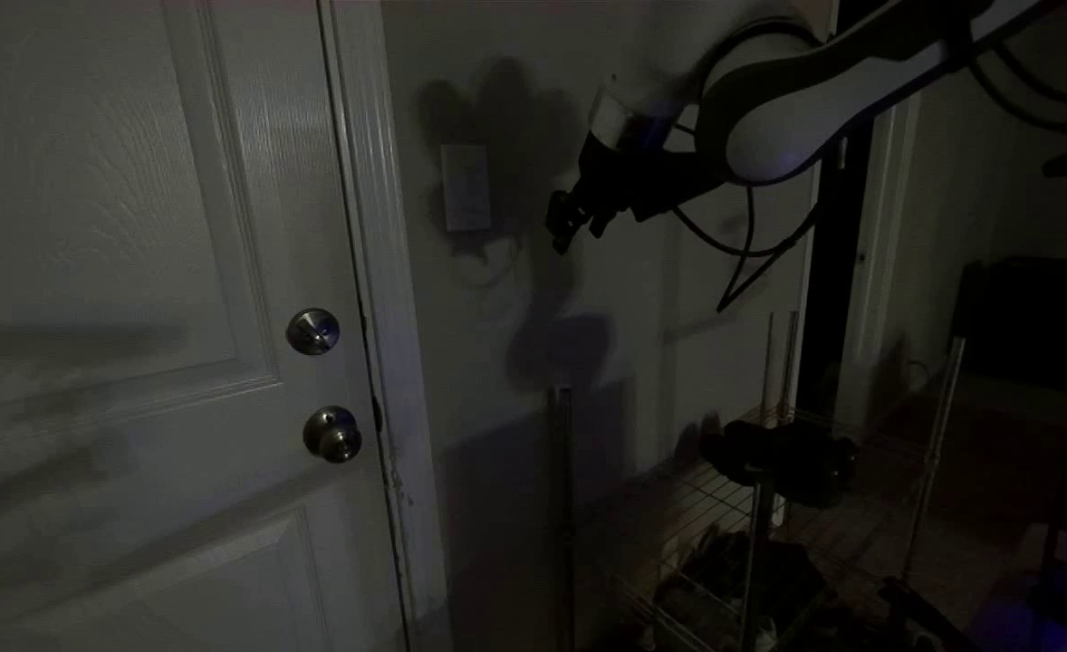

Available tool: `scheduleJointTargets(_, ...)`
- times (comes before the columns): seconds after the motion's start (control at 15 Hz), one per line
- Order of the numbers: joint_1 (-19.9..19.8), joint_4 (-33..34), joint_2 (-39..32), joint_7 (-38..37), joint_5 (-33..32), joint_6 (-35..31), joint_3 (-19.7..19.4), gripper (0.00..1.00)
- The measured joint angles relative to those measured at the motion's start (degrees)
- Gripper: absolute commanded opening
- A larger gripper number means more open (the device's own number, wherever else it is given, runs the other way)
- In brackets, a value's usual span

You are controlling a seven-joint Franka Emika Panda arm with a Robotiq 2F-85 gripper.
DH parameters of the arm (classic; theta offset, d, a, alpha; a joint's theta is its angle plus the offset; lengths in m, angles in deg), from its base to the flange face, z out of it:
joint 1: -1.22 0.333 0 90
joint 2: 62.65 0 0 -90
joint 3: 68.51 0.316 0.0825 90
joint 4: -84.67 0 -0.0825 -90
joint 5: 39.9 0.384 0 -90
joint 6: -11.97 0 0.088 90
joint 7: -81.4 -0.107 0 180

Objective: Switch on the light

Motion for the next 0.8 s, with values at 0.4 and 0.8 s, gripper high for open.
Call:
scheduleJointTargets(0.4,-1.7,5.4,-4.3,-7.3,-8.0,-3.2,0.9,0.03)
scheduleJointTargets(0.8,-5.2,12.0,-9.4,-15.9,-18.3,-7.3,3.0,0.01)
